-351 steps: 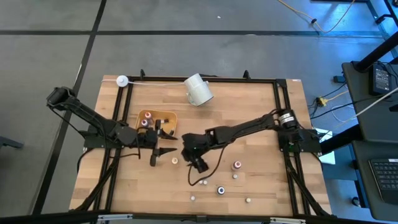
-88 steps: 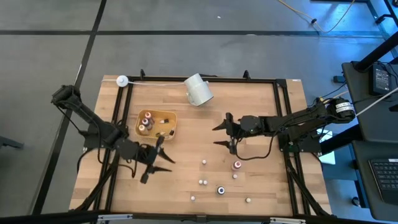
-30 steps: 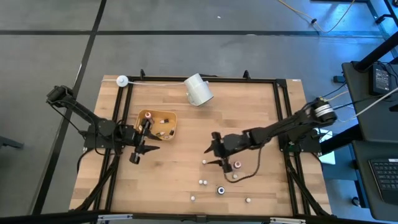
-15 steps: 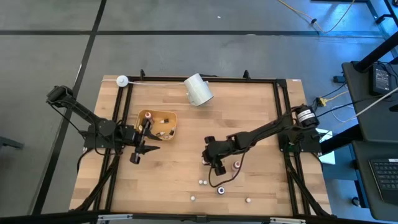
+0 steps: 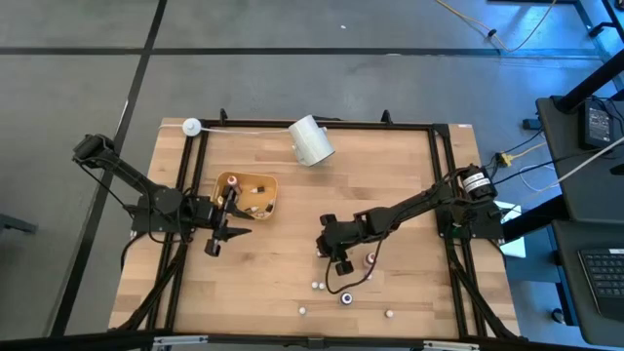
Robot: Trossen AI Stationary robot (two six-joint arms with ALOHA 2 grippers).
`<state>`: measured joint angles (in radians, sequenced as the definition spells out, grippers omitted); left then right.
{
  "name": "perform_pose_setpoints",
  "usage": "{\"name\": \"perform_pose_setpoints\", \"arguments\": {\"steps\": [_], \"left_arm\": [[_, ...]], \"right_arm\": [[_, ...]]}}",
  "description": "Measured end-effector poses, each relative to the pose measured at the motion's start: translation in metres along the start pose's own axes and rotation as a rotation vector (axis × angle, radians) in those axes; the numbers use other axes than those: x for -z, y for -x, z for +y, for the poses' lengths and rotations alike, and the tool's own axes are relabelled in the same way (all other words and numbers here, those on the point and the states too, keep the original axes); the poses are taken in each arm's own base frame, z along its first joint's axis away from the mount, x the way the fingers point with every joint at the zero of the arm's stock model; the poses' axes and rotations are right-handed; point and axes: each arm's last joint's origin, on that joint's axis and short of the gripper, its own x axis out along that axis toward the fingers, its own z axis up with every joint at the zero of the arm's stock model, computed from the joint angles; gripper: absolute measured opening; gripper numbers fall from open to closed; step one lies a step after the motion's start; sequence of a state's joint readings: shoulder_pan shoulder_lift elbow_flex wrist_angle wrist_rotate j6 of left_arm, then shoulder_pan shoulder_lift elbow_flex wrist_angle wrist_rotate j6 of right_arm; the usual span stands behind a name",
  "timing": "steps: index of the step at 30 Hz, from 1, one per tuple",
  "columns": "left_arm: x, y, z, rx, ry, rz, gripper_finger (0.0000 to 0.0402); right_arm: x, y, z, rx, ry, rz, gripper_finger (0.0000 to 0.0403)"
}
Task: Pick & Place food coloring
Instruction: Put the small pink food coloring bottle into the bin
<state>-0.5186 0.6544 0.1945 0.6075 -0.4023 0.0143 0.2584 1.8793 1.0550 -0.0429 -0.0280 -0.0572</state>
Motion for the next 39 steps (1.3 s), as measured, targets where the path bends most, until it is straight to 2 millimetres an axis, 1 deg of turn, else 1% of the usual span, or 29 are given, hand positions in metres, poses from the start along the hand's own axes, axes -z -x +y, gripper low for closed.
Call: {"name": "perform_pose_setpoints", "arguments": {"steps": [3,11,17,21,23,26,30,33,37,39], "left_arm": [[0.000,0.000,0.000,0.000,-0.002,0.005,0.0146],[0.001,0.000,0.000,0.000,-0.003,0.006,0.0144],[0.001,0.000,0.000,-0.001,-0.004,0.009,0.0143],[0.001,0.000,0.000,-0.001,-0.005,0.012,0.0145],[0.001,0.000,0.000,0.000,-0.005,0.012,0.0145],[0.001,0.000,0.000,-0.001,-0.005,0.012,0.0143],[0.001,0.000,0.000,-0.001,-0.005,0.012,0.0145],[0.001,0.000,0.000,-0.001,-0.005,0.012,0.0147],[0.000,0.000,0.000,0.000,-0.001,0.003,0.0148],[0.000,0.000,0.000,-0.001,-0.001,0.003,0.0146]], "right_arm": [[0.000,0.000,0.000,0.000,0.001,0.000,0.0122],[0.002,-0.004,0.000,-0.001,-0.001,0.003,0.0104],[0.000,-0.005,0.000,0.000,0.000,-0.009,0.0067],[-0.009,-0.002,-0.001,0.005,0.002,-0.030,0.0061],[-0.017,0.000,-0.004,0.020,0.012,-0.035,0.0061],[-0.036,0.007,-0.015,0.042,0.040,-0.064,0.0061],[-0.062,0.019,-0.035,0.091,0.099,-0.138,0.0061],[-0.083,0.029,-0.053,0.149,0.136,-0.265,0.0061],[-0.098,0.036,-0.080,0.242,0.126,-0.463,0.0061],[-0.100,0.035,-0.093,0.276,0.105,-0.529,0.0061]]}}
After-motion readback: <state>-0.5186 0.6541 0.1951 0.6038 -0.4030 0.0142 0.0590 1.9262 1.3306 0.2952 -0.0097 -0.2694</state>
